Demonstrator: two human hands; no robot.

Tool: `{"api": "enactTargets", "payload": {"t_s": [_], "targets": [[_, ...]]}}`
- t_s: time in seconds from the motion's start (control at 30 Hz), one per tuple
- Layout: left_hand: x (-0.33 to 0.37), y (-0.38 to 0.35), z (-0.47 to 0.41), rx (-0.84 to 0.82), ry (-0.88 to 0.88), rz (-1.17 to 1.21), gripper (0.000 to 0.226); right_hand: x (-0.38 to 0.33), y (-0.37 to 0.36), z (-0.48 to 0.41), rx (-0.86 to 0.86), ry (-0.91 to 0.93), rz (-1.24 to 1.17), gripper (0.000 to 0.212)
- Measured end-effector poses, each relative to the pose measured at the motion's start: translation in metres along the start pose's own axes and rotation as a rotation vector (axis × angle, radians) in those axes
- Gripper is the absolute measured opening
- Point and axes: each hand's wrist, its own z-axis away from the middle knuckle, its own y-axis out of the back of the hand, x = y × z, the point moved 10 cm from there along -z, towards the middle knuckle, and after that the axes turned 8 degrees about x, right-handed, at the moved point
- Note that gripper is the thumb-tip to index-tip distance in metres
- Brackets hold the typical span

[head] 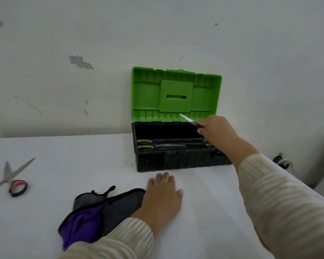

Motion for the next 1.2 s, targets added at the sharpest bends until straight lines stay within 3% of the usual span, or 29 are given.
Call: {"api": "enactTargets", "payload": {"t_s": [0.27, 0.5, 0.6, 0.73, 0.9, 1.0, 1.1, 1.2], "targets": [[-0.008, 0.002, -0.008, 0.110, 0.050, 0.005, 0.059, 0.036, -0.140, -0.041, -0.432, 0.126, 0.141, 0.021], [-0.009, 0.000, -0.012, 0.116, 0.058, 0.006, 0.060, 0.046, -0.168, -0.046, -0.516, 0.008, 0.169, 0.019], [-0.009, -0.001, -0.011, 0.111, 0.064, 0.022, 0.059, 0.044, -0.148, -0.048, -0.426, 0.023, 0.165, 0.016], [-0.011, 0.005, -0.010, 0.131, 0.075, 0.141, 0.052, 0.010, -0.076, -0.040, -0.135, -0.065, -0.139, 0.023], [-0.053, 0.045, 0.012, 0.328, 0.384, 0.866, 0.034, -0.055, -0.021, 0.020, 0.025, -0.217, -0.640, 0.019], [-0.089, 0.098, 0.036, 0.563, 0.374, 0.895, 0.032, -0.115, -0.028, 0.057, -0.114, -0.211, -0.847, 0.020], [-0.144, 0.135, 0.065, 0.665, 0.413, 0.795, 0.035, -0.190, -0.047, 0.099, -0.370, -0.159, -0.995, 0.017], [-0.217, 0.152, 0.100, 0.711, 0.538, 0.590, 0.039, -0.255, -0.049, 0.132, -0.469, 0.004, -0.918, 0.018]]}}
